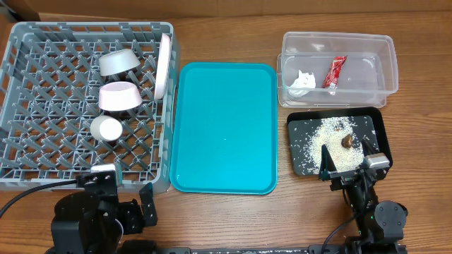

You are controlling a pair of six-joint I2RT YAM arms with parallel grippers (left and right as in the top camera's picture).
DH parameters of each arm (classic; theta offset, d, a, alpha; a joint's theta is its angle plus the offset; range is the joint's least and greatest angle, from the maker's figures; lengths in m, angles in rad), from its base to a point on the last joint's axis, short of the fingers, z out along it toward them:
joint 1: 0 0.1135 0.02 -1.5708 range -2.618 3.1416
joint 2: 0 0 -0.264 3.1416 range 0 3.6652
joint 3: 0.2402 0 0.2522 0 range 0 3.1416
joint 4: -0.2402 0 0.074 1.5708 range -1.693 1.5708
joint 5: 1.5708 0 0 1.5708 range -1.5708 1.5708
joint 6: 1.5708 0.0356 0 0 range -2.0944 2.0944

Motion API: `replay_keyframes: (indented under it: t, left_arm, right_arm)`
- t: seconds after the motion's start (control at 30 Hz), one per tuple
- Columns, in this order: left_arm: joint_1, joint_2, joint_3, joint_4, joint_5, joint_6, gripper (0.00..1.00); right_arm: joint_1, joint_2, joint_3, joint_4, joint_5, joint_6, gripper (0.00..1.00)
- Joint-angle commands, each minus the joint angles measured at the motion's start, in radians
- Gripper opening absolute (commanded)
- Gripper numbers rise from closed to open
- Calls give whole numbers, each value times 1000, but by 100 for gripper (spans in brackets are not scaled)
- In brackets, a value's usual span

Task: Sort waste into correct bins and load items into the dishwasher

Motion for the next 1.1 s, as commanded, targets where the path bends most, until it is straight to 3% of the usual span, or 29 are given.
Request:
replay_keyframes:
  t: [0.0,0.83,0.9,1.07]
  left_arm:
    - [-6,-6,-2,4,-9,-6,100]
    - [-3,-15,-2,5,-9,-6,100]
    - [10,-37,-24,37,-18,2,100]
    - [41,-232,-281,341,-6,21,100]
  right_arm:
    - [0,-10,-11,5,-6,-7,100]
    - [0,-10,-11,5,-6,-7,100]
    - [0,-10,-11,5,-6,-7,100]
    - [0,-10,-11,5,-6,-8,100]
